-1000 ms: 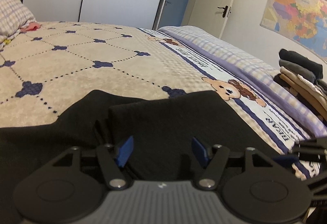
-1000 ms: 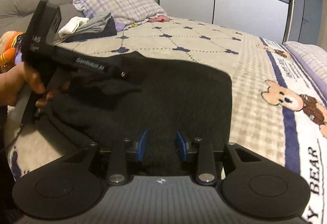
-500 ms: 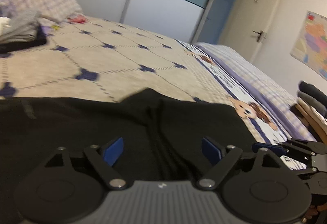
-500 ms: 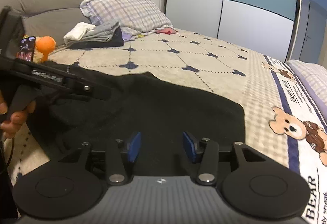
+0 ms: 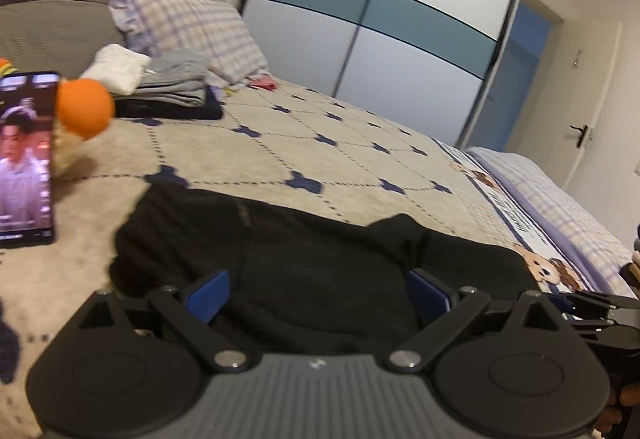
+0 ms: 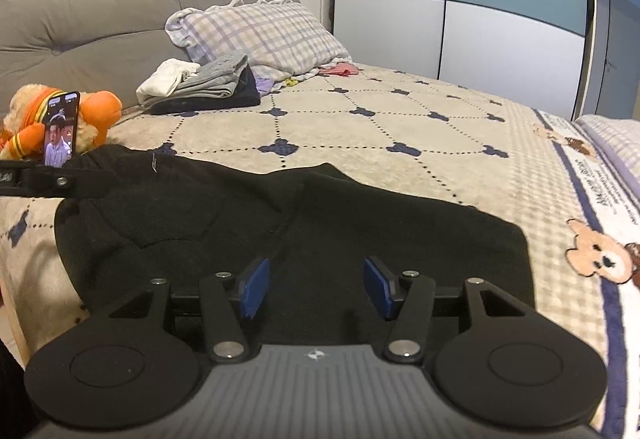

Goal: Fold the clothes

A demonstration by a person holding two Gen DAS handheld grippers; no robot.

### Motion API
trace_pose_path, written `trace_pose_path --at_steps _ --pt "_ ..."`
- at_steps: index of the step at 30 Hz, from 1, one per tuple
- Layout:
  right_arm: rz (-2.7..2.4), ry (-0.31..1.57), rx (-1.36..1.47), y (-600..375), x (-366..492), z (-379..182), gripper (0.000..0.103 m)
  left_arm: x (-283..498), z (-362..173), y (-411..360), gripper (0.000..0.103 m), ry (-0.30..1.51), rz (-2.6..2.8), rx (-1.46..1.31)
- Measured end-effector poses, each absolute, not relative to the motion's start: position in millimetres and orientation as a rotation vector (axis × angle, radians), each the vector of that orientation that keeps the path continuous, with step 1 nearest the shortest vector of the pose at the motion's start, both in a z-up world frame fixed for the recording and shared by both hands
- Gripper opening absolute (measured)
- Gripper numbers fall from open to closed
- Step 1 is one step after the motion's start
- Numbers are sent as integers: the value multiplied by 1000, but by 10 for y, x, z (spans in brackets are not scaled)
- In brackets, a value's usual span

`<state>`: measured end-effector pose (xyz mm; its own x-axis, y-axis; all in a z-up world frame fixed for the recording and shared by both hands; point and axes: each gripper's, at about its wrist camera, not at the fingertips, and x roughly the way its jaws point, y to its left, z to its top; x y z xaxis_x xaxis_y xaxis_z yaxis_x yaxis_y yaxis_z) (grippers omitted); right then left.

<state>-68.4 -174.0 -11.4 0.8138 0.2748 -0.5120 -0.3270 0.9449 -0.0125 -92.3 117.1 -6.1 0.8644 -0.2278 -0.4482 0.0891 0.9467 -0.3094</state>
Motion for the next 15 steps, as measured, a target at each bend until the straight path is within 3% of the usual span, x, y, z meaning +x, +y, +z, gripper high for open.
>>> trace_pose_path --at_steps 15 --pt "344 569 -105 -1524 -602 -195 56 -812 -258 1743 98 623 -26 -569"
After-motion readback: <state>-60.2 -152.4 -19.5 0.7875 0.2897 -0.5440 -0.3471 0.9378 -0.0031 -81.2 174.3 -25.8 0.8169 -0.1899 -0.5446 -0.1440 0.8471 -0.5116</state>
